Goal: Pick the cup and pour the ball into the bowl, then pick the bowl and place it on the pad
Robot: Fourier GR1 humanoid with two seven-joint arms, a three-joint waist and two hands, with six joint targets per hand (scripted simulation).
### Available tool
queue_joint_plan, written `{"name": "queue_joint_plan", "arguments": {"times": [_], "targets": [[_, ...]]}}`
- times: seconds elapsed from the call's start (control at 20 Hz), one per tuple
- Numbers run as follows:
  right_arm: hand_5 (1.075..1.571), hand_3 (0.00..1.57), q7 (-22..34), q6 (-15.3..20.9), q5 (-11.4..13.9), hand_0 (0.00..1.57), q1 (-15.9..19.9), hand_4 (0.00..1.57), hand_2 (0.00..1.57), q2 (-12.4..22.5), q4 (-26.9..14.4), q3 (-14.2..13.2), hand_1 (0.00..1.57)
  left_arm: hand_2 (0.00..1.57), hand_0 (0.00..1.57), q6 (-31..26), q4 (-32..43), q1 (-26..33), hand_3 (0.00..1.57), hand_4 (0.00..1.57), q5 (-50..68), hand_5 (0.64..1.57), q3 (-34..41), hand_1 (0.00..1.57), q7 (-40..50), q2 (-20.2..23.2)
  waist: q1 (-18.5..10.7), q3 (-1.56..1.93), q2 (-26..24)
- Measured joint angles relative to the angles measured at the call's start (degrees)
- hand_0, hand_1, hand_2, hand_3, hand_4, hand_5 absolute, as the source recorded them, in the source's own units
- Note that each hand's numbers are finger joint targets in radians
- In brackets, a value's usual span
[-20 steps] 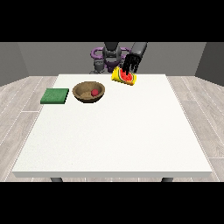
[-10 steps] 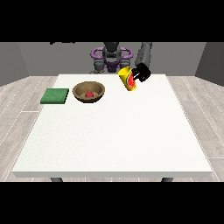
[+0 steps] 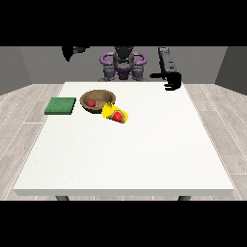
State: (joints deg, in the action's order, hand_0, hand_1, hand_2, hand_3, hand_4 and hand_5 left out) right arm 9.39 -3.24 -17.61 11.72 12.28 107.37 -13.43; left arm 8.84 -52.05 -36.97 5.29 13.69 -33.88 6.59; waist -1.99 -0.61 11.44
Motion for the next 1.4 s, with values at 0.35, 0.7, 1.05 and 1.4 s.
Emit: {"name": "queue_joint_plan", "arguments": {"times": [0.35,0.7,1.05,1.4], "targets": [[1.569,0.0,0.25,3.25,4.3,0.0,1.1,0.48,0.0,-2.44,1.93,3.8,0.0,0.0,0.0,-16.38,4.07,-3.26,0.0,0.0,8.39,1.531,6.41,0.0,-0.36,12.02,0.63,0.43,5.5],[1.569,0.0,-7.23,3.2,5.45,0.0,2.25,0.4,0.0,-5.55,-10.31,3.68,0.0,0.0,0.0,-20.66,2.92,-10.23,0.0,0.0,9.93,1.522,7.45,0.0,8.84,22.31,-0.65,0.65,7.16],[1.571,0.0,-17.57,-1.8,3.25,0.0,4.45,0.32,0.0,-5.25,-26.8,0.31,0.0,0.0,0.0,-22.12,0.37,-14.97,0.0,0.0,10.76,1.544,7.91,0.0,16.55,29.33,-0.58,0.71,8.34],[1.569,0.0,-24.11,-5.35,2.76,0.0,8.89,0.35,0.0,-3.63,-42.08,-2.04,0.0,0.0,0.0,-22.34,-2.03,-19.11,0.0,0.0,12.28,1.535,8.25,0.0,22.87,33.15,-0.25,0.7,8.64]]}}
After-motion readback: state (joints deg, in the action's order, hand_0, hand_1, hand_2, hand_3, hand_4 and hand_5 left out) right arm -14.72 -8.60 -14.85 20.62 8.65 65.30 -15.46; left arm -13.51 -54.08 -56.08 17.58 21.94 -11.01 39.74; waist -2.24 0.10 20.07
